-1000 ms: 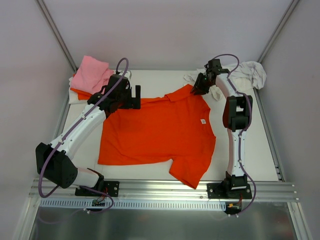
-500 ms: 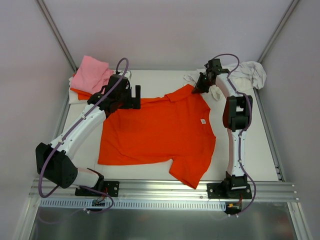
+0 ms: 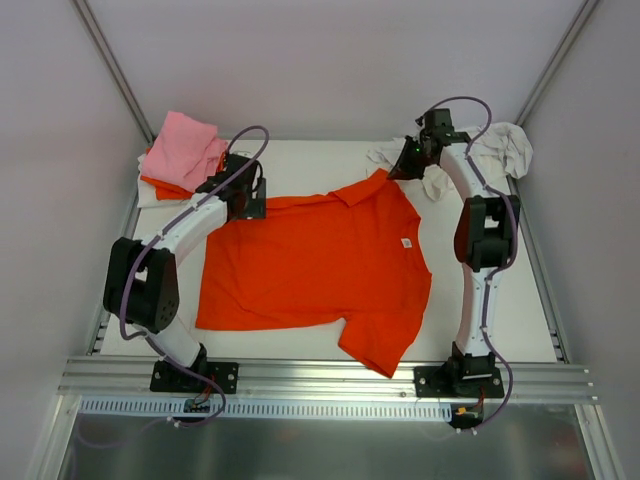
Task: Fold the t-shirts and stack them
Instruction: Grap the side of the flattened tshirt furthest away from the robot with both arms
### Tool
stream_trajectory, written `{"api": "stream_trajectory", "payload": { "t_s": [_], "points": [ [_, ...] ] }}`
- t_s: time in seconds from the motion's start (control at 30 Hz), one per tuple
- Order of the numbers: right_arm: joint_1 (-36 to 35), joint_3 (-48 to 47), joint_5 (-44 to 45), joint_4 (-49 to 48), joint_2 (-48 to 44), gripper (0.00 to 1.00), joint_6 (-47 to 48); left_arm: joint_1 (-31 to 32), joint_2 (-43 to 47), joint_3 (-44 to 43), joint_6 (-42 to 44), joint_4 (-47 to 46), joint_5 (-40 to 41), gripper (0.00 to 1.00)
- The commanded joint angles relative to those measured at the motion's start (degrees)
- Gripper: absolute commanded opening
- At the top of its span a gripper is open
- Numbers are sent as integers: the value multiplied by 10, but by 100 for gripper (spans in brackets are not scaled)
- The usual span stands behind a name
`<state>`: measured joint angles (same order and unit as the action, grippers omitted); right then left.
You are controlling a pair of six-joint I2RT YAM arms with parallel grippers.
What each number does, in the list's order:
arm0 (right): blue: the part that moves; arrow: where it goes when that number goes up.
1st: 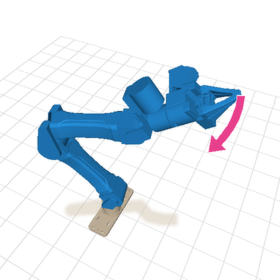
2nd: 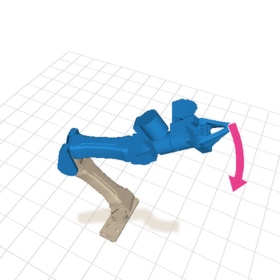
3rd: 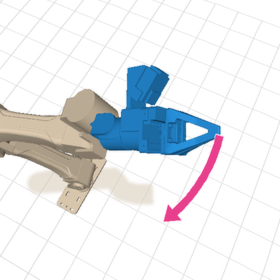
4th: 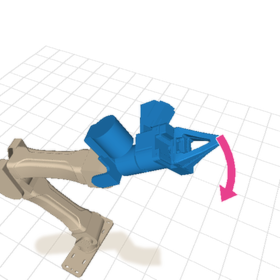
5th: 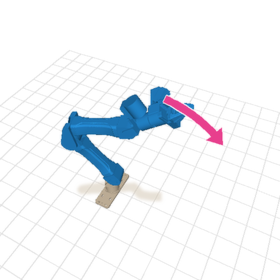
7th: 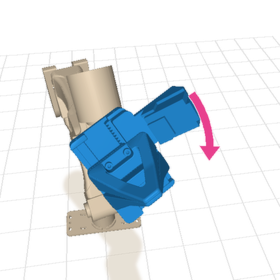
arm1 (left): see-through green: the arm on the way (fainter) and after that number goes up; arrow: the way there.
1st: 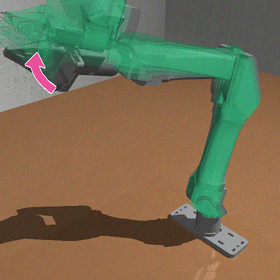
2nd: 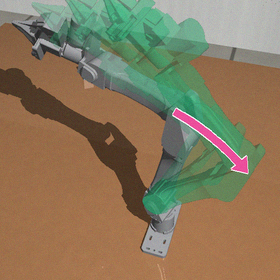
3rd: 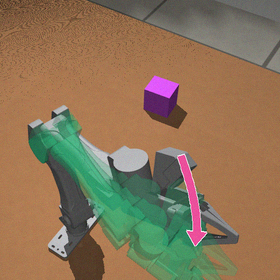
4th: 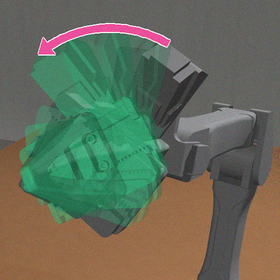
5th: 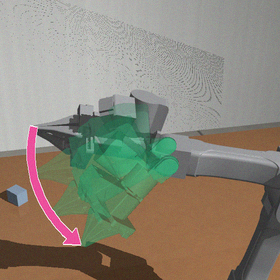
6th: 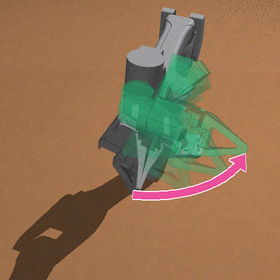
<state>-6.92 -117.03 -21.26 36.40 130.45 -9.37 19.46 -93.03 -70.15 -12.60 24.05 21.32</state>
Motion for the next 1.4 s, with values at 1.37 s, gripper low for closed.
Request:
{"api": "stream_trajectory", "payload": {
  "t_s": [1.37],
  "points": [
    [60, 24, -35, -15, -88, 0, -9, -88, -248, -158, -7, -224, -165, 89]
  ]
}}
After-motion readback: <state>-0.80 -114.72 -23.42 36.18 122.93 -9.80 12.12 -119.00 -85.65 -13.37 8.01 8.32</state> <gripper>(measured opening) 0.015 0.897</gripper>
